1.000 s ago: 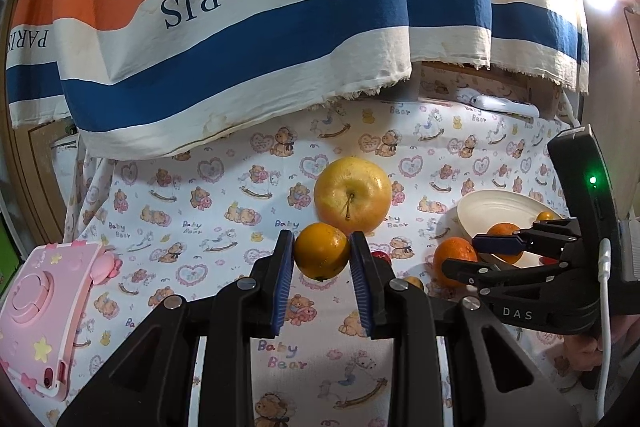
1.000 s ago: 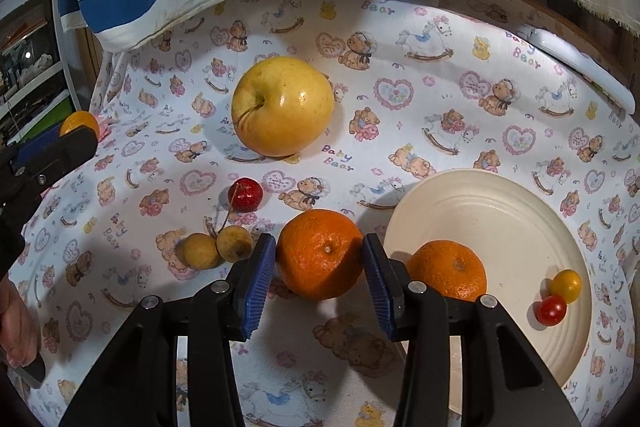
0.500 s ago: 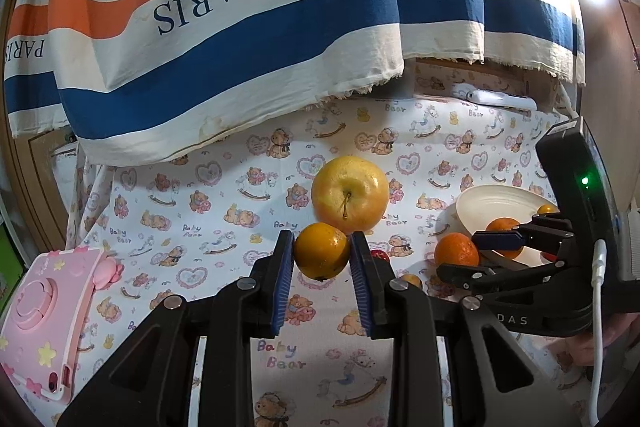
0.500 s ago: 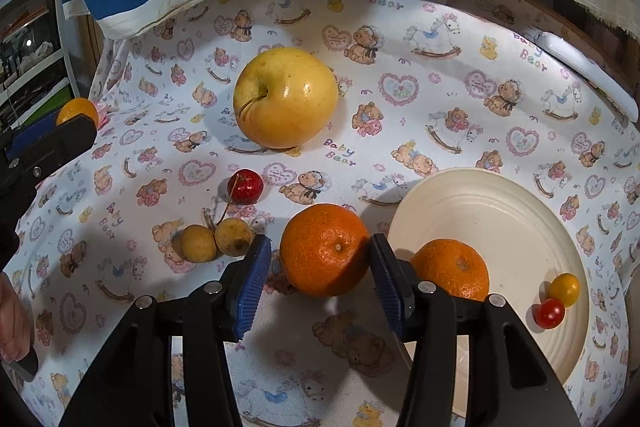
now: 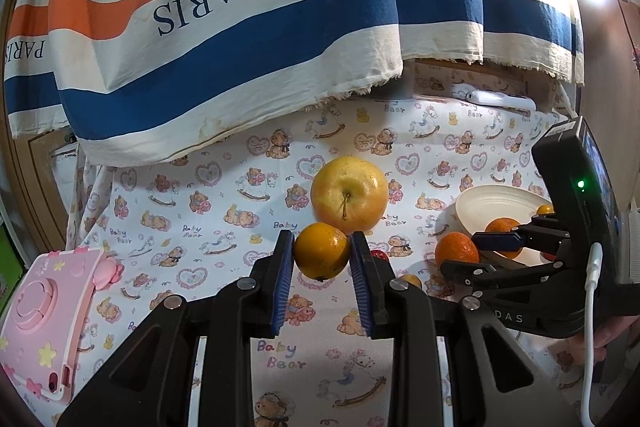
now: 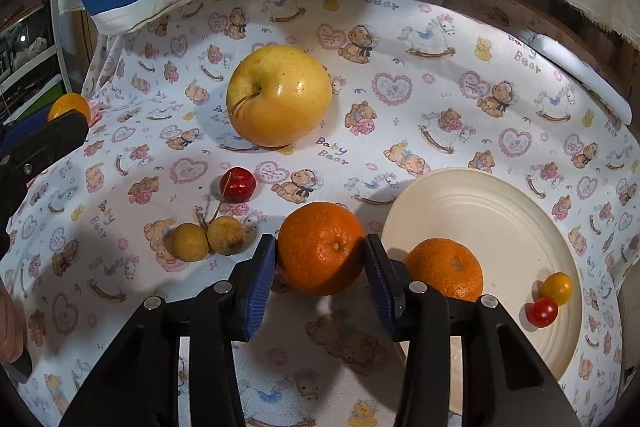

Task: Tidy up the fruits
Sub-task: 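Grasp the large orange with the right gripper while the left holds its orange, then carry both held oranges over the plate with both grippers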

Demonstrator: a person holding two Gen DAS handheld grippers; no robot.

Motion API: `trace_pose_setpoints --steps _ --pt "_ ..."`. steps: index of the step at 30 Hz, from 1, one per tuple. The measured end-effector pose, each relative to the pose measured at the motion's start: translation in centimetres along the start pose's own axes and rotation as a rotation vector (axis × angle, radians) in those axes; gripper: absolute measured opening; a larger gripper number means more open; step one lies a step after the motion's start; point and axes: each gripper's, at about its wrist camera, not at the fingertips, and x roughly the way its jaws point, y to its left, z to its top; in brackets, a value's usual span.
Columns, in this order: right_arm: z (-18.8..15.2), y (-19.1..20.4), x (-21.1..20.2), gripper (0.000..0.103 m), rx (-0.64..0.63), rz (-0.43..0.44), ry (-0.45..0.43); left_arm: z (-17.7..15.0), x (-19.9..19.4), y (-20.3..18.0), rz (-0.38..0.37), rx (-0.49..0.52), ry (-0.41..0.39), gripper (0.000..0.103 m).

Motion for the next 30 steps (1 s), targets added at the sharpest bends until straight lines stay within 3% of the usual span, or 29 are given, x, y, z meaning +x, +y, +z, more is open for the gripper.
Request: trace_pose_setpoints --steps 9,17,23,30 --pt "0.1 -0.5 -0.2 0.046 0.055 0.030 -0.010 0.0 -0.1 0.0 0.001 0.003 -0.002 0.027" --pt "0.3 -1.2 -1.5 0.045 0.116 0.038 -0.090 0.0 0.0 0.0 0.002 0.000 0.000 0.027" --pt "0.4 -0.6 -2.6 0.045 0.083 0.031 -0.140 0.1 -0.1 -0.1 0.003 0.008 -0.006 0.027" --pt "1.7 -2.8 -5.8 0.045 0.146 0.038 -0.189 0.1 -0.1 -0.1 0.003 0.012 -0.008 0.027"
